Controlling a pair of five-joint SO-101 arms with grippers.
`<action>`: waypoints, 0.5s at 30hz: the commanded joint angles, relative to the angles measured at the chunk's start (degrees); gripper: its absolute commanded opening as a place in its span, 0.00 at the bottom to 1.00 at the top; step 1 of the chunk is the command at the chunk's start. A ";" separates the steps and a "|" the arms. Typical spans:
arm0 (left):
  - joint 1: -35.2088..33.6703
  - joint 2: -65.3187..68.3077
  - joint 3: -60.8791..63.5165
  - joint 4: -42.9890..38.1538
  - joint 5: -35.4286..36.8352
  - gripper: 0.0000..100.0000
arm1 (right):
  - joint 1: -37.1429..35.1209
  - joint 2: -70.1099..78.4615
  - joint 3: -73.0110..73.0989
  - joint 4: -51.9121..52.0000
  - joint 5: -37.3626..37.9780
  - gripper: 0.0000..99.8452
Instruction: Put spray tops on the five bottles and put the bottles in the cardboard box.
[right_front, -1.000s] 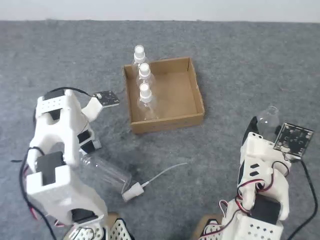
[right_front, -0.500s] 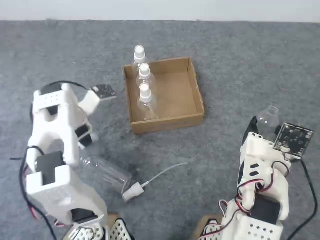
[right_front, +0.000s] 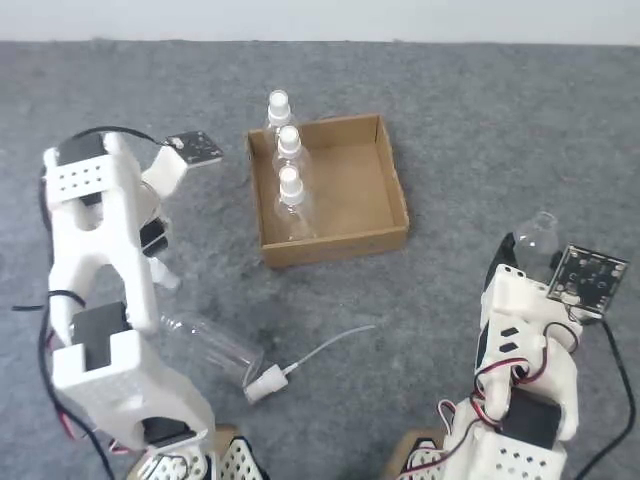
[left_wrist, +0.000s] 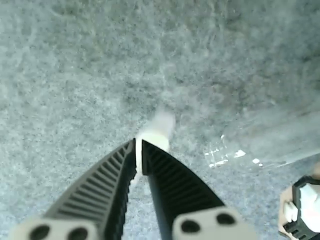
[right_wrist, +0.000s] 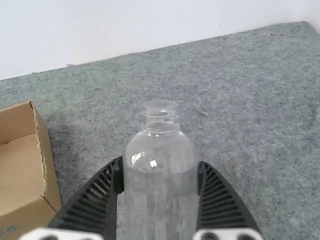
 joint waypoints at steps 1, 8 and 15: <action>-0.62 -4.31 -2.77 0.62 0.53 0.01 | -0.48 -0.84 -0.62 -1.45 -0.18 0.04; -2.81 -9.58 -2.77 1.76 1.85 0.01 | -0.48 -0.84 -0.62 -1.45 -0.18 0.04; -5.89 -5.80 -2.95 1.49 -4.75 0.07 | -0.48 -0.84 -0.62 -1.45 -0.18 0.04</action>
